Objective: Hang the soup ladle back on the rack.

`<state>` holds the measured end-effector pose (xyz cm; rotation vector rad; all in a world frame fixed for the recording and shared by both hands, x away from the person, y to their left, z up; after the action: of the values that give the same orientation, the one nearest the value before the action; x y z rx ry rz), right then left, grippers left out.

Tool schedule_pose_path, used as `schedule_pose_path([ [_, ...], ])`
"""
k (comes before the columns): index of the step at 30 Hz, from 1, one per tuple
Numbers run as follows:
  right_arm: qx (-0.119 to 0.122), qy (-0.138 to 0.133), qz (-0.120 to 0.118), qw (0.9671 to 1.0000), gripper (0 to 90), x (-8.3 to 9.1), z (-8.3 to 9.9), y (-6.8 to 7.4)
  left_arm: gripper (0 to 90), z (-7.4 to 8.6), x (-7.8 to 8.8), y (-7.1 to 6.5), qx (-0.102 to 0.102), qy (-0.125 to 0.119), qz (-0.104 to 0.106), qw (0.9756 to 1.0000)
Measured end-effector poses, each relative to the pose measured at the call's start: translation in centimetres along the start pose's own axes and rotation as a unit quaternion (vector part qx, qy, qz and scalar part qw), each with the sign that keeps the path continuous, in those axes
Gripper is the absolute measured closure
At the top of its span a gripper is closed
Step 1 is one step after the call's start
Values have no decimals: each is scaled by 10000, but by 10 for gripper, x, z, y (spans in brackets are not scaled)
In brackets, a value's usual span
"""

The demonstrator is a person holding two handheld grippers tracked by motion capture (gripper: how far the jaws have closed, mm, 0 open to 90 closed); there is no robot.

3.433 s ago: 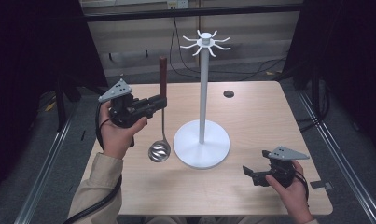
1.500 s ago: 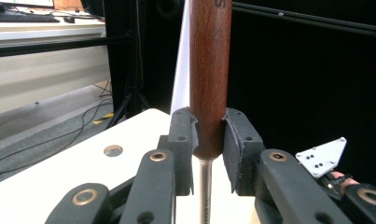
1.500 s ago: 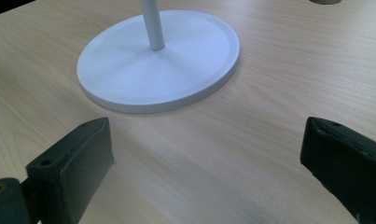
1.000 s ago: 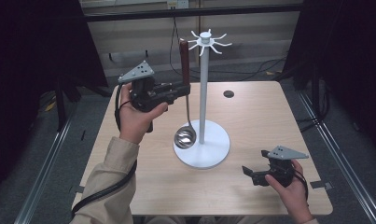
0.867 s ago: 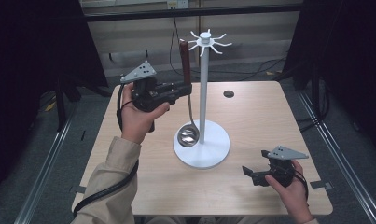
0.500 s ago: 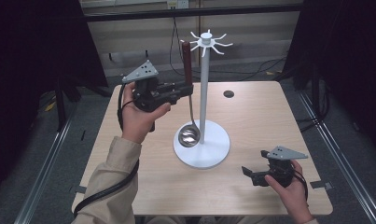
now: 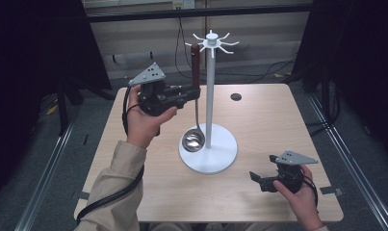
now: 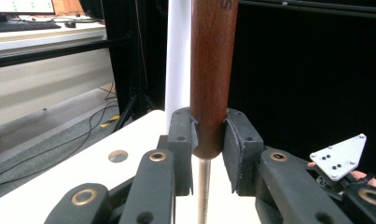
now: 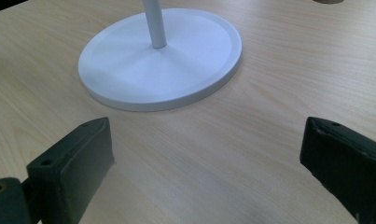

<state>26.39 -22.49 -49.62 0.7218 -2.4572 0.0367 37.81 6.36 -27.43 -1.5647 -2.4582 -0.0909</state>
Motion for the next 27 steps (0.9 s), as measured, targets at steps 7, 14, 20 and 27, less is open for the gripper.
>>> schedule_pose_path([
  [7, -31, 13, 7, 10000, 21, 0, 0, 0, 736, 2, 0, 2, 77, -93, 34, 9999],
  [14, -16, 24, -7, 10000, 21, 0, 0, 0, 705, 4, 4, 6, 196, -183, 17, 9996],
  [20, -13, 60, 5, 10000, 21, -2, 2, 0, 654, 3, 8, 9, 177, -260, 24, 9995],
  [27, -3, 53, 1, 10000, 20, -2, 1, 0, 616, 6, 12, 12, 191, -279, -39, 9994],
])
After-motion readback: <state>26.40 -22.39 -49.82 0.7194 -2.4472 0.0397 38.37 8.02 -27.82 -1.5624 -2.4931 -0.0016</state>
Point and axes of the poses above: each handheld gripper's, and its own axes: x roughly backward along the jaws, z roughly out of its underside, y roughly to its left, the point moved 5 cm from there along -x, roughly forward along the jaws, and after that the axes turned 2 degrees about -x, right-handed, at the moved point
